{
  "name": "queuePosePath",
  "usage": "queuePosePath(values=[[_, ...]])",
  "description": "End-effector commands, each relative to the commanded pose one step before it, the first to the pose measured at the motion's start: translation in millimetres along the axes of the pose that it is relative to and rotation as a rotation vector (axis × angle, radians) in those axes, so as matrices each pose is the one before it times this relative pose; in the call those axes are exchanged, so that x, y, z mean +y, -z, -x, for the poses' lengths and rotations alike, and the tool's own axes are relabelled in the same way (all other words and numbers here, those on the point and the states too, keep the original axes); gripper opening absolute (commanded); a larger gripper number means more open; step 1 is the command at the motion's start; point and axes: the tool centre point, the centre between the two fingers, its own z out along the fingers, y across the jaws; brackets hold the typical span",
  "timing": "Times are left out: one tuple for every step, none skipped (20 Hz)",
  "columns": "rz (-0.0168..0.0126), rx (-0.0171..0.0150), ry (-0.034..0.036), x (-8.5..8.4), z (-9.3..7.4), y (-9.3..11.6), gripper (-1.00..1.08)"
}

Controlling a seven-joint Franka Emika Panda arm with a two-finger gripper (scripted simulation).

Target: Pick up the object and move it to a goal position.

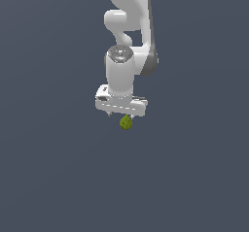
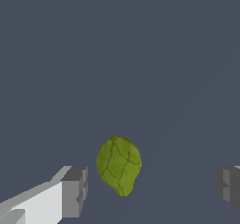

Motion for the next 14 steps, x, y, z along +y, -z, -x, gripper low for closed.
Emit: queuePosePath(values=[[-0.00449, -0.00702, -0.05287, -6.18, 10.36, -13.45, 1.0], [-0.00145, -0.00262, -0.0205, -1.95, 4.13, -5.04, 1.0], [-0.00122, -0.00247, -0.01931, -1.68, 3.96, -4.69, 1.0], [-0.00102, -0.00232, -0.01812, -1.43, 3.77, -4.36, 1.0], [-0.00084, -0.00216, -0.0169, -1.21, 3.56, -4.03, 1.0], [-0.00068, -0.002, -0.01568, -1.02, 3.34, -3.7, 1.0], [-0.00055, -0.00184, -0.01447, -0.83, 3.1, -3.38, 1.0], [-0.00043, -0.00167, -0.01322, -0.69, 2.86, -3.07, 1.0], [-0.00034, -0.0015, -0.01198, -0.56, 2.61, -2.76, 1.0], [-0.00026, -0.00134, -0.01074, -0.45, 2.35, -2.46, 1.0], [-0.00019, -0.00117, -0.00947, -0.36, 2.09, -2.16, 1.0], [-0.00014, -0.00101, -0.00822, -0.28, 1.81, -1.86, 1.0], [-0.0001, -0.00086, -0.00699, -0.2, 1.53, -1.57, 1.0], [-0.00007, -0.0007, -0.00569, -0.16, 1.27, -1.28, 1.0]])
